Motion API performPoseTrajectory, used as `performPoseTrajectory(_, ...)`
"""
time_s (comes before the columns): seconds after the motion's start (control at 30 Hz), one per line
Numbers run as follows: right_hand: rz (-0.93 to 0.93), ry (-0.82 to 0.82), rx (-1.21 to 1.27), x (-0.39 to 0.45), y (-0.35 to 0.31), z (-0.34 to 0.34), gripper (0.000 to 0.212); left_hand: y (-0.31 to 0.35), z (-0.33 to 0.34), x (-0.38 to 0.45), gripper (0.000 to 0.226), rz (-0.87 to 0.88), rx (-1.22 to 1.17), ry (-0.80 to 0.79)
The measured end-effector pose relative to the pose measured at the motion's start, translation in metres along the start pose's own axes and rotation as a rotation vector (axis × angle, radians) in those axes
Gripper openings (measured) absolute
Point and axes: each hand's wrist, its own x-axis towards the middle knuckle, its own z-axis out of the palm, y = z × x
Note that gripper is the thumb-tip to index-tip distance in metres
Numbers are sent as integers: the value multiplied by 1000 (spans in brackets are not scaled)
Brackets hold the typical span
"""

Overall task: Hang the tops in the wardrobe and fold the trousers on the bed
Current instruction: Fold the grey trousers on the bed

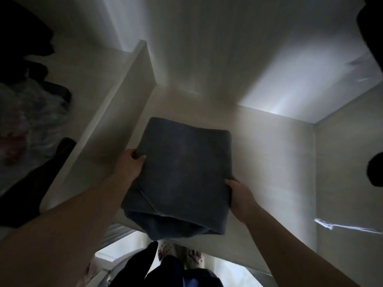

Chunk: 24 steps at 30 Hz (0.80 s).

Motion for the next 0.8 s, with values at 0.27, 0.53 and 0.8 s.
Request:
performPoseTrajectory(0.27,-875,212,-1425,12,19,9,66,-18,32,-46,75,467,573,89)
performPoseTrajectory(0.53,-752,244,-1472,50,48,22,63,-32,54,-38,89,437,677,7)
performPoseTrajectory(0.8,-802,350,-1404,93,31,48,64,-22,53,28,80,503,721,29)
